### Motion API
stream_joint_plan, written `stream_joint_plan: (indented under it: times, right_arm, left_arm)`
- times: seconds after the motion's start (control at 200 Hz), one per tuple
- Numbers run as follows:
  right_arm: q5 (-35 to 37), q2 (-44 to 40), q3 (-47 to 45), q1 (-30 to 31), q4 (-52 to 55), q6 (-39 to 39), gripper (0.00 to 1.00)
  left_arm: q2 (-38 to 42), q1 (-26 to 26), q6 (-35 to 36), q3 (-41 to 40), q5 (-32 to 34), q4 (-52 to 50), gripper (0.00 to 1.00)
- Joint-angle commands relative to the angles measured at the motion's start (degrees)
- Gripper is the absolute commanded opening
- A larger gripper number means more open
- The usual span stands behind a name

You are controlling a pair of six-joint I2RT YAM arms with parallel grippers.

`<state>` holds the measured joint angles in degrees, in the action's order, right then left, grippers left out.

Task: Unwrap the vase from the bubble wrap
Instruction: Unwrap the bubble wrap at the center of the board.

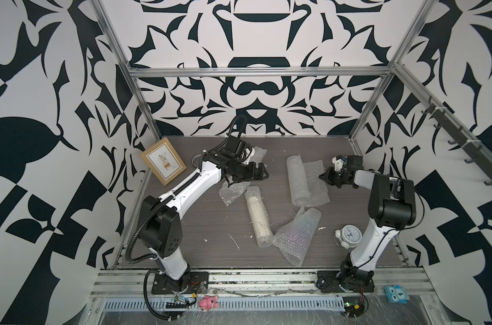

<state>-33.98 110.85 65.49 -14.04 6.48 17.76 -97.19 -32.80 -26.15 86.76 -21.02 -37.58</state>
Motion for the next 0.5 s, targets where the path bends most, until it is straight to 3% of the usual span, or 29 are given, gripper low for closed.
stream_joint_plan:
  times: [0.0,0.17,0.34,0.495]
  right_arm:
    - [1.4,-0.8,1.9,-0.6,1.4,-1.5,0.00]
    - [4.3,-2.0,3.2,-0.9,3.9,-2.4,0.04]
    - [9.8,-6.4,3.4,-0.9,7.1,-2.0,0.46]
    - [17.7,-13.3,0.7,0.0,7.7,1.5,0.59]
  left_arm:
    - [-0.1,-0.1,1.7,2.8,0.3,-2.3,1.00]
    - [-0.5,-0.2,3.5,5.0,0.7,-3.7,0.99]
    - [-0.1,-0.1,6.1,5.5,1.2,-3.3,0.99]
    - [0.5,-0.2,9.8,5.1,0.4,-1.1,0.99]
